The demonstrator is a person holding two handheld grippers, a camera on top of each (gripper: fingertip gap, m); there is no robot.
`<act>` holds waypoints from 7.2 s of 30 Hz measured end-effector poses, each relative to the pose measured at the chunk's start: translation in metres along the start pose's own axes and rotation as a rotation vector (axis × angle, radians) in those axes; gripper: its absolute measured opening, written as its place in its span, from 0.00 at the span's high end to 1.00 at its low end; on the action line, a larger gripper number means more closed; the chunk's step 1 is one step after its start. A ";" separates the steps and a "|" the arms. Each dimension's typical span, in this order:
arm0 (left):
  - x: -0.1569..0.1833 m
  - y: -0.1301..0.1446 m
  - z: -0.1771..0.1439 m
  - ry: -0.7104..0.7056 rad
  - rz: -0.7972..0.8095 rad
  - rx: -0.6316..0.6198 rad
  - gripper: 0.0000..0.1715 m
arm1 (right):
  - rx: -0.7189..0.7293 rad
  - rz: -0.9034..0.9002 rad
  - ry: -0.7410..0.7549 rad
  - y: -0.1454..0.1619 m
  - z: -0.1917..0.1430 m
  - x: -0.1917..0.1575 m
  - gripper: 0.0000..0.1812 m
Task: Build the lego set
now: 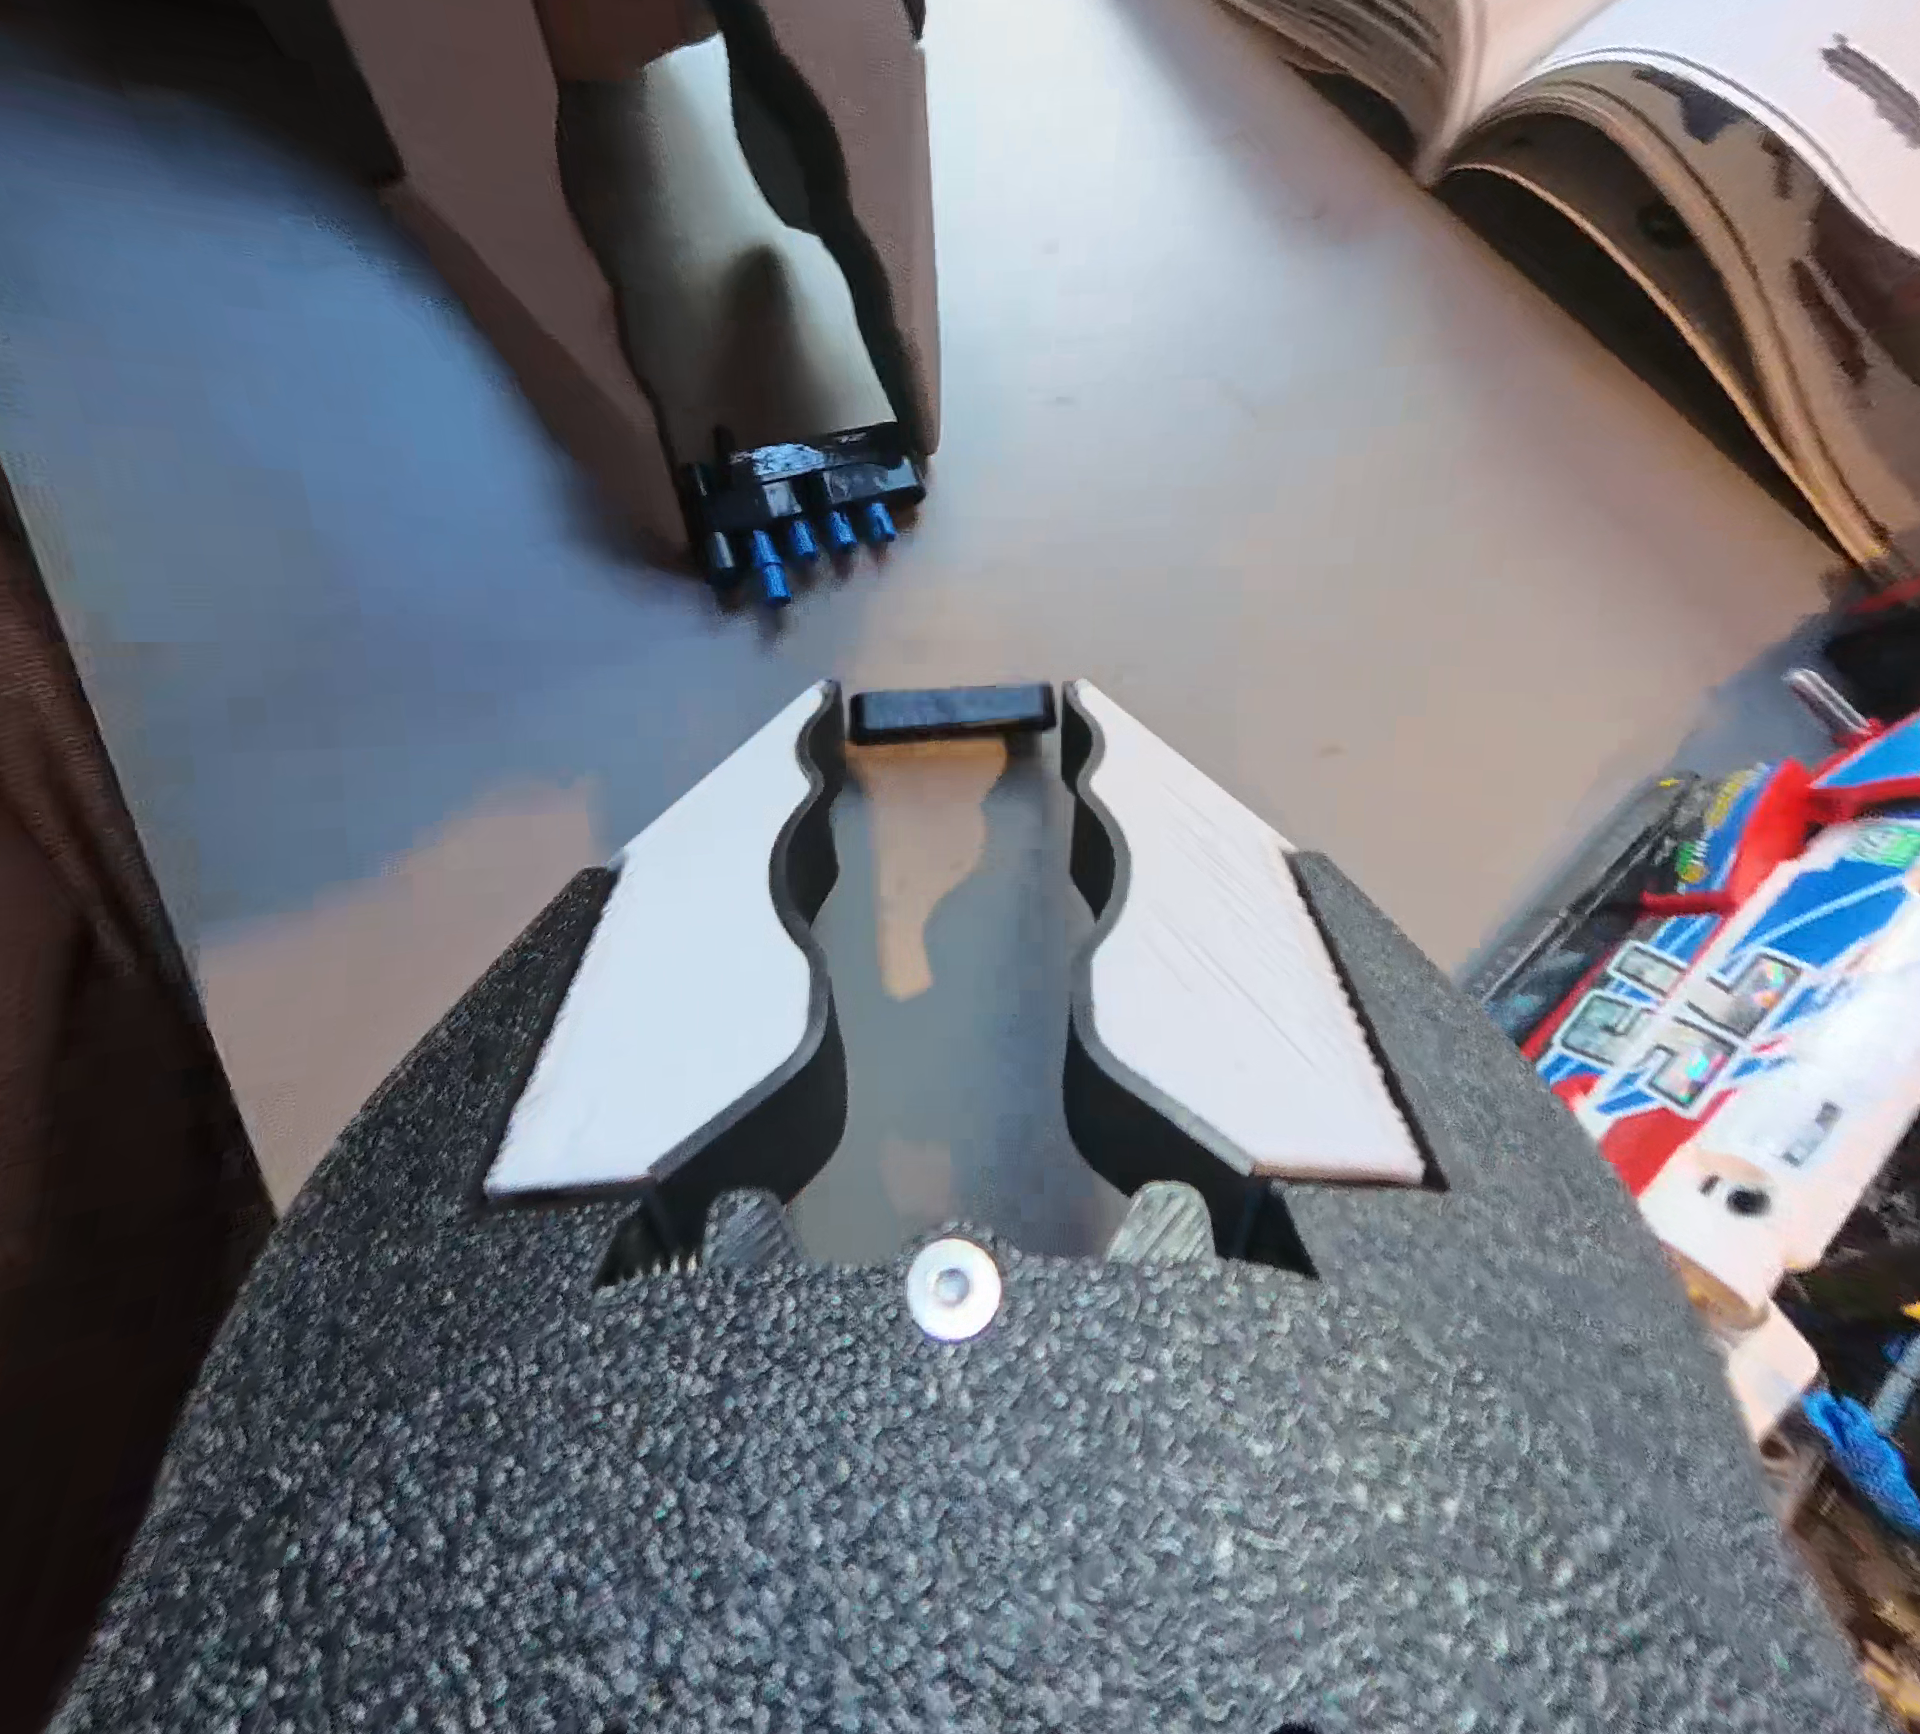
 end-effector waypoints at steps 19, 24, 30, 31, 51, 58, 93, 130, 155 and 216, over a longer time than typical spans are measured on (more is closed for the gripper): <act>0.030 -0.003 -0.031 -0.368 0.420 0.250 0.73 | 0.207 0.484 -0.393 -0.029 -0.002 -0.024 0.88; 0.036 -0.008 -0.034 -0.404 0.464 0.280 0.73 | 0.236 0.512 -0.419 -0.035 0.001 -0.029 0.97; 0.035 -0.007 -0.038 -0.331 0.333 0.334 0.73 | 0.234 0.452 -0.407 -0.040 -0.004 -0.030 0.97; 0.032 -0.008 -0.041 -0.292 0.264 0.348 0.73 | 0.239 0.433 -0.397 -0.042 -0.006 -0.029 0.97; 0.025 -0.012 -0.042 0.258 -0.246 0.413 0.97 | 0.233 0.221 -0.392 -0.053 -0.014 -0.032 0.97; 0.023 -0.007 -0.047 0.236 -0.258 0.408 0.97 | 0.244 0.218 -0.390 -0.044 -0.024 -0.019 0.98; 0.064 -0.041 -0.043 -0.557 0.018 0.292 0.75 | 0.476 0.760 -0.413 -0.039 -0.029 -0.031 0.97; 0.071 -0.038 -0.050 -0.441 0.293 0.259 0.86 | 0.455 0.658 -0.479 -0.049 -0.036 -0.037 0.97; 0.068 -0.041 -0.026 -0.600 -0.190 0.474 0.99 | 0.545 0.698 -0.315 -0.052 -0.031 -0.037 0.97; 0.007 0.020 -0.020 0.148 0.155 -0.011 0.74 | -0.101 -0.046 -0.417 -0.031 0.029 -0.036 0.98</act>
Point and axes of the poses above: each gripper's, where its closed fingertips meet, z out along the fingers, y out of its underside, x = y × z across the jaws, the point moved 7 cm from there along -z, back along the fingers
